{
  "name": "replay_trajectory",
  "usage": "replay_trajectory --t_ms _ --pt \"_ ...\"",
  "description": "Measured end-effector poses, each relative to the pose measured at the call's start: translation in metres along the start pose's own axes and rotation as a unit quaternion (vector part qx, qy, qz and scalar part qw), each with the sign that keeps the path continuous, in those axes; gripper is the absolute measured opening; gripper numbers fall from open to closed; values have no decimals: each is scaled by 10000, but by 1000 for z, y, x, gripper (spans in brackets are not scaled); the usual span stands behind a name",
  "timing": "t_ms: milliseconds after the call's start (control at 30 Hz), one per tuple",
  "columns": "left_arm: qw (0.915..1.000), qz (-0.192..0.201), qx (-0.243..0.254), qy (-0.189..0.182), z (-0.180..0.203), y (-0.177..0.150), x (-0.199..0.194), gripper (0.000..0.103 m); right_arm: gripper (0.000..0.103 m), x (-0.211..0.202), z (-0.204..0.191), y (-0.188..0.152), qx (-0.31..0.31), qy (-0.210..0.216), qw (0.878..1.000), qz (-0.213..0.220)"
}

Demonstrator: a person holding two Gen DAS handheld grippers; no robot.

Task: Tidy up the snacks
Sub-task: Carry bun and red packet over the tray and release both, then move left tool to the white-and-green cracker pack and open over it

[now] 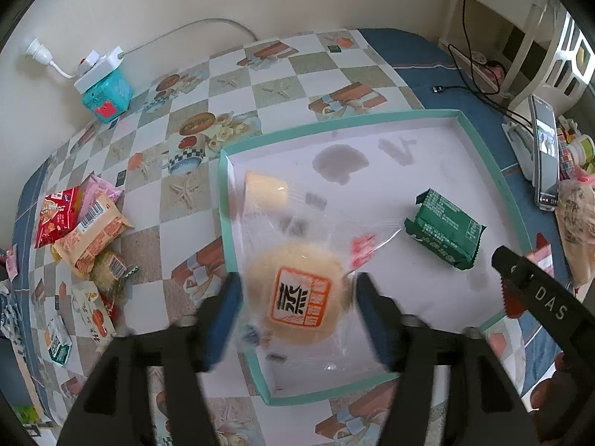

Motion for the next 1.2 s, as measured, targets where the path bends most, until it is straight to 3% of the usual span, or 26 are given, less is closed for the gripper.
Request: replay_trajectory --t_ms 33,133,267,400,500,633,933,1200 --pt "10000 40 -12 33 -2 1 -2 86 89 0 0 0 10 -6 10000 -4" --pt "9999 133 -46 87 -8 5 -9 86 103 -4 2 2 17 -139 9998 113" --pt "9988 153 -384 247 -32 10 -14 94 103 -10 0 5 -6 -124 9996 245" --pt "9919 86 -1179 458 -83 14 -13 98 103 -11 -13 3 -135 -91 9995 256" --pt "9799 -17 -1900 606 -134 11 -9 98 103 -13 -30 0 -279 75 9992 264" --pt "9663 -51 -2411 901 -191 4 -10 98 103 -20 -58 -3 -601 227 9973 345" --pt "9413 191 -3047 1442 -293 -19 -39 98 103 -50 -107 -10 -1049 419 9921 547" --pt "9217 390 -3464 1700 -358 -41 -64 98 103 -73 -158 -29 -1493 536 9847 718"
Point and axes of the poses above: each gripper's, at about its wrist camera, not at the fingertips, and x roughly the way its jaws point, z to its right, y to its top, the point moved 4 cm from there along x, roughly the way its jaws point, and after that the axes turned 6 degrees about -x, right-handed, at the moved point
